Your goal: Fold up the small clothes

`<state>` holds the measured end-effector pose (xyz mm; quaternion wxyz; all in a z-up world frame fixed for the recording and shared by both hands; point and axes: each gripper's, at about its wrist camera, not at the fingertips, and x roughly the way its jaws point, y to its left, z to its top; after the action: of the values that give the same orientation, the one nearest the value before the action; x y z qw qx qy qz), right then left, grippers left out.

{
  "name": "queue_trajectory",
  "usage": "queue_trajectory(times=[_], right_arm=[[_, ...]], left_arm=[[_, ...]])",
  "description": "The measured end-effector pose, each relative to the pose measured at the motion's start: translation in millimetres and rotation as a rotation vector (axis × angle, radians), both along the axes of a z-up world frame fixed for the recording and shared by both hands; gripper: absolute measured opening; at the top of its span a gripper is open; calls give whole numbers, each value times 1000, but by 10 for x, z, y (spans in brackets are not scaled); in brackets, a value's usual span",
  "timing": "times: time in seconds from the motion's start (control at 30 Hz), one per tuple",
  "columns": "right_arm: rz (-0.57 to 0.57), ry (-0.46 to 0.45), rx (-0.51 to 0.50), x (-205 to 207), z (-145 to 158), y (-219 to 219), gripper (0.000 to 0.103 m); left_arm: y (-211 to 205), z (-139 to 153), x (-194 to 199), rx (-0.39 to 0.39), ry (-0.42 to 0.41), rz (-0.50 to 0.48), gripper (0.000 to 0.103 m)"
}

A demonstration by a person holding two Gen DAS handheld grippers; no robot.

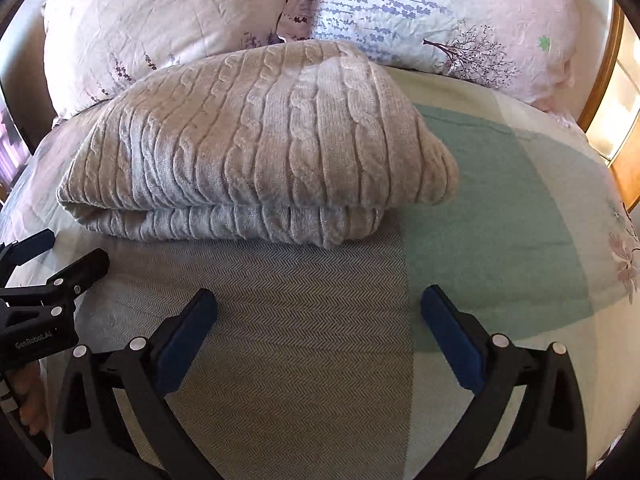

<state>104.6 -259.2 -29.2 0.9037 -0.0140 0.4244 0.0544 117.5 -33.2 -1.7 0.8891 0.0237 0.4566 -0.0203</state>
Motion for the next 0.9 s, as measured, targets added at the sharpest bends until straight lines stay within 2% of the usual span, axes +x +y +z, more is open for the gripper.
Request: queue_trajectory(times=[0.9], right_arm=[[-7,-4,0,1,-7,1,102]], left_arm=[[-7,-8,-4,-1,-1,0,101]])
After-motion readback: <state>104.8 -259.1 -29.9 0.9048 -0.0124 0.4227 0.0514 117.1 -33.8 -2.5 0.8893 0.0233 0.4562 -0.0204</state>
